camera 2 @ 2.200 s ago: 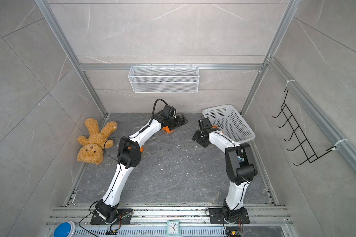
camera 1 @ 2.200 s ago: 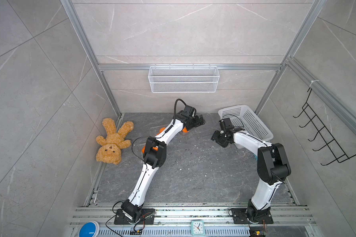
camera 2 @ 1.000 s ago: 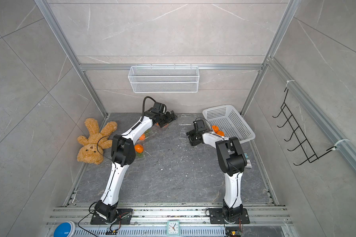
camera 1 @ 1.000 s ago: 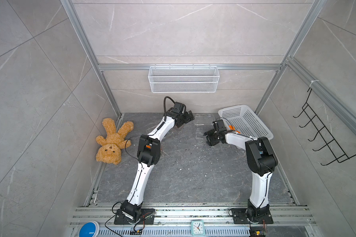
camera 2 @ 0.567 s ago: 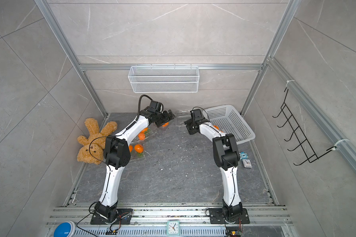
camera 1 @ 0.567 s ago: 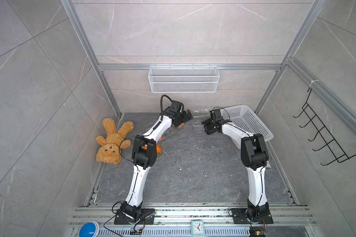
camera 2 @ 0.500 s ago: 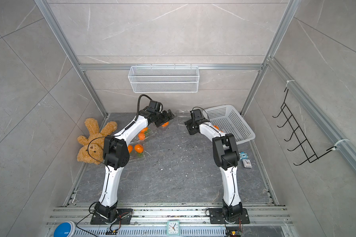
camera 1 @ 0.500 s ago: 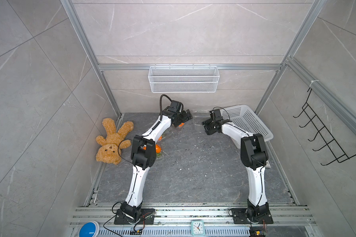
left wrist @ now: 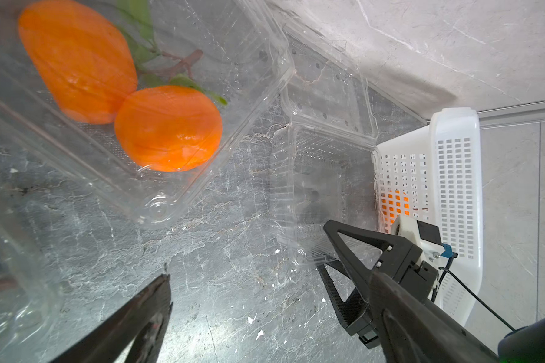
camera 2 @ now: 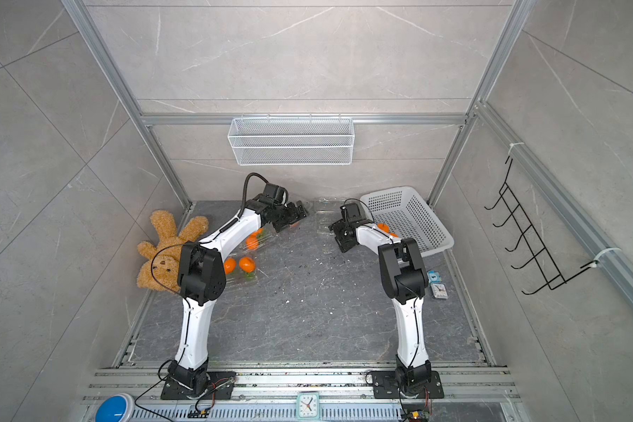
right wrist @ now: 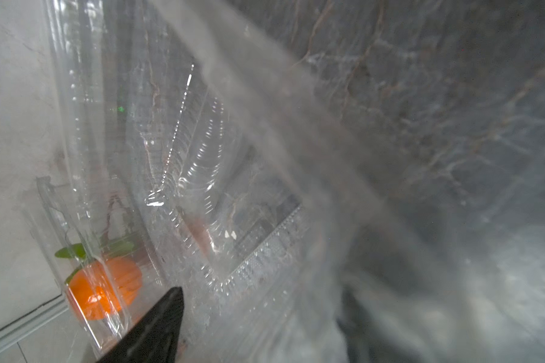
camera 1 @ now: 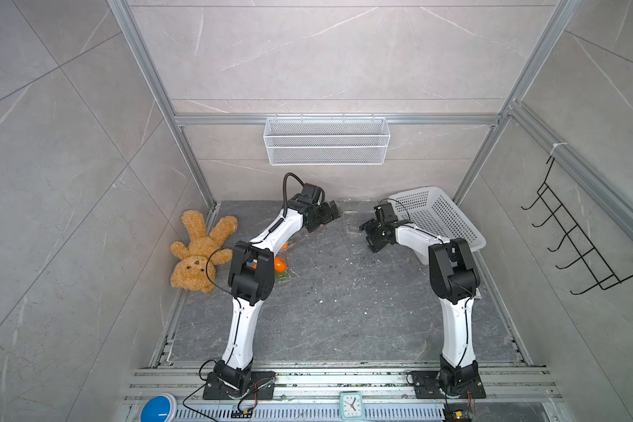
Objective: Take oranges out of containers
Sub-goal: Move the packing box to the center of the board.
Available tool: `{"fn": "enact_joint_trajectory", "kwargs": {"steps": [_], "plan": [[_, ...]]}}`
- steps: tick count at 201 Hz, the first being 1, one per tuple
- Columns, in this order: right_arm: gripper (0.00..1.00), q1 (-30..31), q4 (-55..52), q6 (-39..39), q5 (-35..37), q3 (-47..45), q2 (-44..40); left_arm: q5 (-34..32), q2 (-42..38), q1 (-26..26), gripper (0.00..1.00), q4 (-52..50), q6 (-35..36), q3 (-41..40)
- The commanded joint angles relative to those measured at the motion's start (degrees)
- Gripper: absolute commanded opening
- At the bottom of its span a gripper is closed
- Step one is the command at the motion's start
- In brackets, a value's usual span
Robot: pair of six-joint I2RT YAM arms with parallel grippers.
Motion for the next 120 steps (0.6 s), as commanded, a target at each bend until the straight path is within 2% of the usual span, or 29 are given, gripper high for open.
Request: {"fn": "enact_joint_trajectory", "kwargs": {"steps": [1,27,71,86,102,120], "plan": [[0.86,-0.2,3.7,-2.4,-1.6,-2.9,-5.6,0.2,-6.2,0.3,1.0,1.3,1.2,-1.0],[1.0,-0.2,5.5,-5.1,-3.0,-4.8,-8.3,-0.3,-7.9,0.4,1.0,0.6,1.7,-2.5],[1.0,-0.1,7.3,-9.0,-5.5,-7.7,-12.8,-2.9,-12.4,0.4,1.0,-2.8,4.2,-5.4],[1.0,0.4,7.5,-10.6,-6.4,-8.9,-14.9,-6.3,-15.2,0.6,1.0,-6.1,6.3,-6.6],[1.0,1.6,7.3,-15.4,-6.4,-10.6,-17.5,-11.1,-18.8,1.3,1.0,-11.1,9.4,-8.6],[1.0,4.2,7.3,-20.1,-5.6,-13.0,-20.5,-16.2,-24.3,3.8,1.0,-15.6,10.7,-13.9]]}}
